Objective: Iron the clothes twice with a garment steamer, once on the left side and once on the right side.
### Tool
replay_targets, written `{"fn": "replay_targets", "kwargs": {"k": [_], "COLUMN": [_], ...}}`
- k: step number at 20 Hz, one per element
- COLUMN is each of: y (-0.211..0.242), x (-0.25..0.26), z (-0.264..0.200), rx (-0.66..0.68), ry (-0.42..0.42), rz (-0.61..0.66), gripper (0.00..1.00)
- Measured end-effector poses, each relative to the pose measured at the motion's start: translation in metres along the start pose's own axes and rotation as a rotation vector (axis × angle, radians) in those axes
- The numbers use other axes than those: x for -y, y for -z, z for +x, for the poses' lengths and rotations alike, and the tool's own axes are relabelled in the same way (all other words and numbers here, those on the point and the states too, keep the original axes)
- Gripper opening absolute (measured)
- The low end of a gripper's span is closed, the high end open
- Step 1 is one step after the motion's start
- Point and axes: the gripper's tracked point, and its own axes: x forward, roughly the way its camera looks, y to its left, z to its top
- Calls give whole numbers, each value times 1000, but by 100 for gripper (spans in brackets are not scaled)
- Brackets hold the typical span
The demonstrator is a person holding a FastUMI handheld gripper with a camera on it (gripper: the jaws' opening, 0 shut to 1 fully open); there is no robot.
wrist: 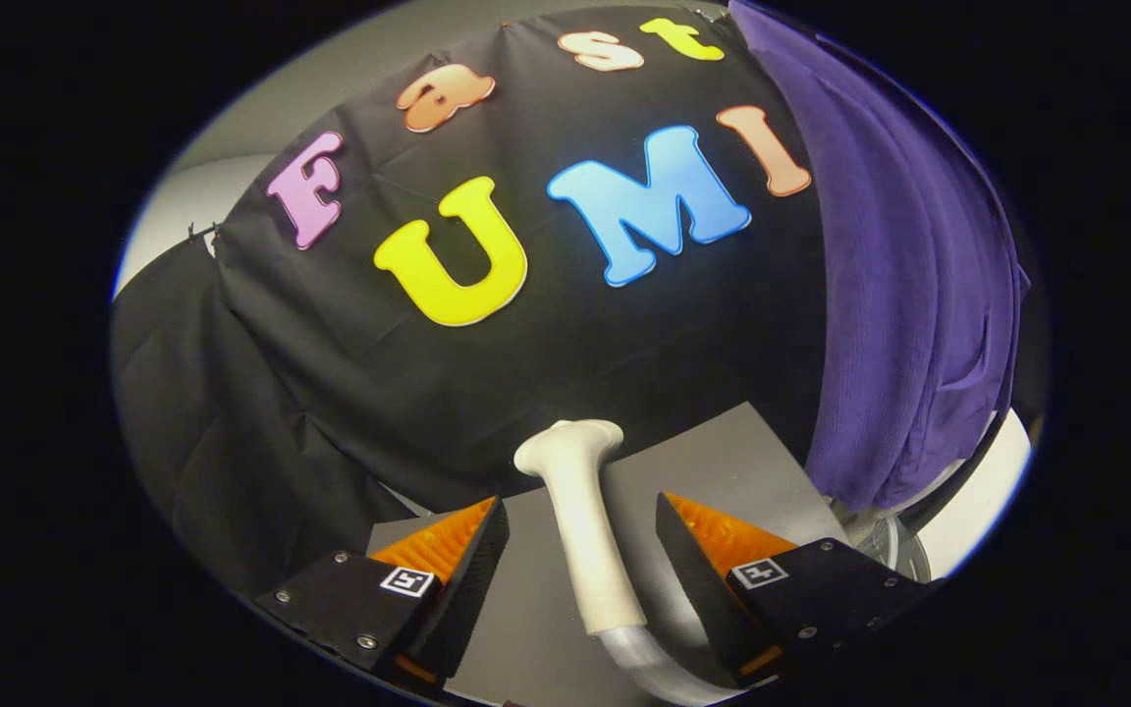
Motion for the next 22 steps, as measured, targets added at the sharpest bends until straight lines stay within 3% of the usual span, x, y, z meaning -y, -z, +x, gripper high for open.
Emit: {"fn": "replay_targets", "kwargs": {"k": [6, 10, 13, 18, 22], "y": [21, 37, 35, 43, 38], "x": [3, 8, 9, 5, 7], "z": [59, 78, 80, 84, 85], "rx": [-126, -172, -159, -168, -113], "ry": [40, 77, 86, 48, 97], "rz": [-5, -7, -22, -80, -157], "gripper": [90, 78, 62, 50, 40]}}
